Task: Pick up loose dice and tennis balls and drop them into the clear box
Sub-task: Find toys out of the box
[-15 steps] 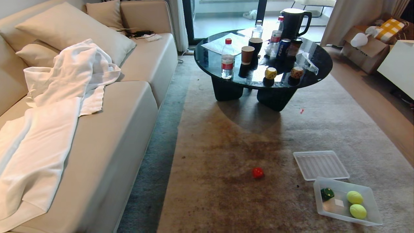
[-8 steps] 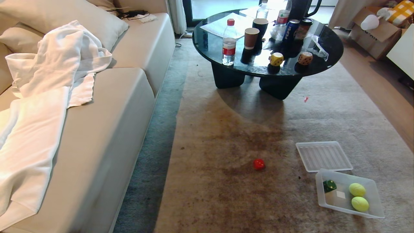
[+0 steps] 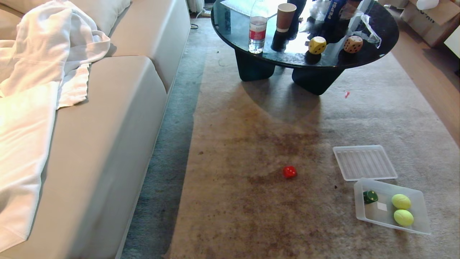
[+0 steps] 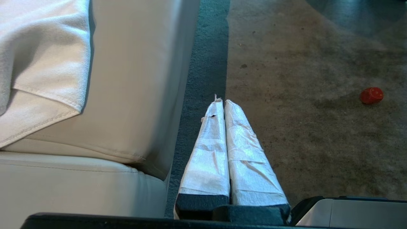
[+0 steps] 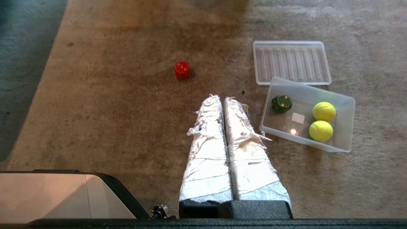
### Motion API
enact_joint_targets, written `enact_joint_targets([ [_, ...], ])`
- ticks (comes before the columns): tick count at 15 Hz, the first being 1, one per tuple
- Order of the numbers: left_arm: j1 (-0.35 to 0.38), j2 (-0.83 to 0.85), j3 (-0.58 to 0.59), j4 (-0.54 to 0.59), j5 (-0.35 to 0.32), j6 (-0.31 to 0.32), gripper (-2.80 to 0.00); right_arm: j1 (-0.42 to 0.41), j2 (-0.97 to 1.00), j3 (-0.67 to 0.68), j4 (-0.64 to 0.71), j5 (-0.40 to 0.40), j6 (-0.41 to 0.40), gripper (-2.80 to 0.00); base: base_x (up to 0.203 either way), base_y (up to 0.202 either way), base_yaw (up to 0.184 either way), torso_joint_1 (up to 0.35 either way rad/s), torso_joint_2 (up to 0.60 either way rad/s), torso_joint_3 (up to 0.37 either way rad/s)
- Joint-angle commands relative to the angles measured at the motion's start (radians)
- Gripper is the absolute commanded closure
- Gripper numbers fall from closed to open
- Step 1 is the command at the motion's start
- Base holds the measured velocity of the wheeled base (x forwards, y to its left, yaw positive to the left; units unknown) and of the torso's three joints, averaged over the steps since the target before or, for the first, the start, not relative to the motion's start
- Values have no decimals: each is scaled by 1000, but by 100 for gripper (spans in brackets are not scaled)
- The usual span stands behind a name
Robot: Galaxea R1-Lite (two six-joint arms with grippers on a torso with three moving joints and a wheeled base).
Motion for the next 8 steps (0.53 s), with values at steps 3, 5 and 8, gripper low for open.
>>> enact_joint_targets([
  [3,0,0,2,0,0,0,0,0,-1,0,1,1,-1,0,0,0,0,-1,4,-196],
  [5,0,0,0,0,0,0,0,0,1,0,1,1,-1,0,0,0,0,-1,2,-199],
  [8,0,0,0,0,0,0,0,0,1,0,1,1,-1,0,0,0,0,4,0,-190],
])
